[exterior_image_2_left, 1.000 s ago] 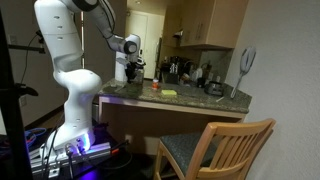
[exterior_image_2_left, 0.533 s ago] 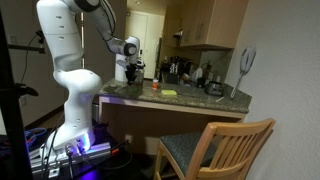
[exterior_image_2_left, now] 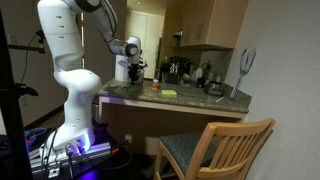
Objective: Put the keys on top of the container and then put them back in the bowl
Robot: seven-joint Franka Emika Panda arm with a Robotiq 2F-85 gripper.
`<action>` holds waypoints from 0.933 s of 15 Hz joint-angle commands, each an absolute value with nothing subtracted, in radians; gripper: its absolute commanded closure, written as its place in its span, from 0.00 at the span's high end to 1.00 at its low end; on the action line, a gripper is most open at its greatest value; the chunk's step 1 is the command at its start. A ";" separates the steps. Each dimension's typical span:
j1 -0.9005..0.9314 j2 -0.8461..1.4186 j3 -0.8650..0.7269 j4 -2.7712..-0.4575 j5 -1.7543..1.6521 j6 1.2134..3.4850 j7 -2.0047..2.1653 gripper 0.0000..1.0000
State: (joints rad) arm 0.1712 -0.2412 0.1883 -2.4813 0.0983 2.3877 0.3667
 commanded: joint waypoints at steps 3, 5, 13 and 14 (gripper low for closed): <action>0.168 -0.210 0.201 -2.480 0.112 2.399 0.379 0.41; 0.166 -0.217 0.203 -2.483 0.106 2.401 0.382 0.47; 0.162 -0.316 0.181 -2.466 0.141 2.342 0.366 0.99; 0.170 -0.344 0.169 -2.458 0.184 2.331 0.351 1.00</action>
State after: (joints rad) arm 0.1704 -0.2568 0.1892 -2.4723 0.1129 2.3863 0.3786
